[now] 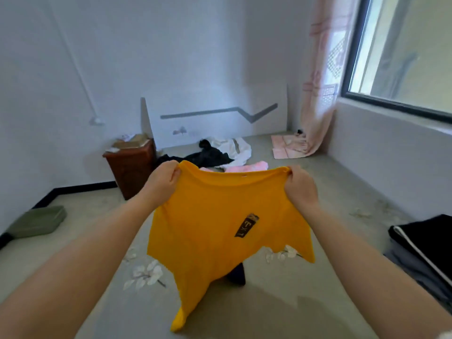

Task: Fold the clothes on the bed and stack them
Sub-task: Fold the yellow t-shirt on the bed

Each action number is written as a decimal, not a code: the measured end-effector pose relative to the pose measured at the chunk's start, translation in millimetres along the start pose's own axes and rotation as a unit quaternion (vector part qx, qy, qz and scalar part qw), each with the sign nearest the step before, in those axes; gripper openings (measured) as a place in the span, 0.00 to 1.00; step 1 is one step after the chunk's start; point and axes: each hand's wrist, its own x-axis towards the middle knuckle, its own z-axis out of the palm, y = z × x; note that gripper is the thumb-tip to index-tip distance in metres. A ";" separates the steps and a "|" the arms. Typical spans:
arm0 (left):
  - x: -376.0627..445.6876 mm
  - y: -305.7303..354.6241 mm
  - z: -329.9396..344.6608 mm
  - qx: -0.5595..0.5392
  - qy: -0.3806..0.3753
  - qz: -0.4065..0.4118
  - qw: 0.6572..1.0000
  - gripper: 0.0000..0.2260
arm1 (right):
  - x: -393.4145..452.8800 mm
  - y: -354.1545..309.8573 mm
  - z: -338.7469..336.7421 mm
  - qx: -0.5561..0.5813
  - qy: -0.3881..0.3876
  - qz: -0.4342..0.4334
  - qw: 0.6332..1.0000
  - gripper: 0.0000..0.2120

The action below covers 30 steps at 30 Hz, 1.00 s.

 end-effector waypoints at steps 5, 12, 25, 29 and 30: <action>-41.2 18.1 -46.3 0.085 0.196 0.074 0.974 0.13 | -23.5 -32.1 -44.7 -0.066 0.145 -0.241 0.957 0.04; -137.0 38.4 -83.4 0.215 0.277 0.226 0.909 0.28 | -110.0 -55.8 -95.6 -0.148 0.200 -0.342 0.906 0.14; -198.8 69.9 -161.5 0.232 0.386 0.303 0.840 0.04 | -149.0 -106.0 -175.6 -0.198 0.286 -0.465 0.814 0.04; -192.2 48.3 -137.7 0.249 0.317 0.256 0.878 0.05 | -136.9 -91.4 -141.7 -0.206 0.235 -0.475 0.823 0.03; -190.6 39.7 -126.8 0.248 0.288 0.242 0.893 0.07 | -133.9 -82.8 -128.5 -0.206 0.223 -0.478 0.824 0.03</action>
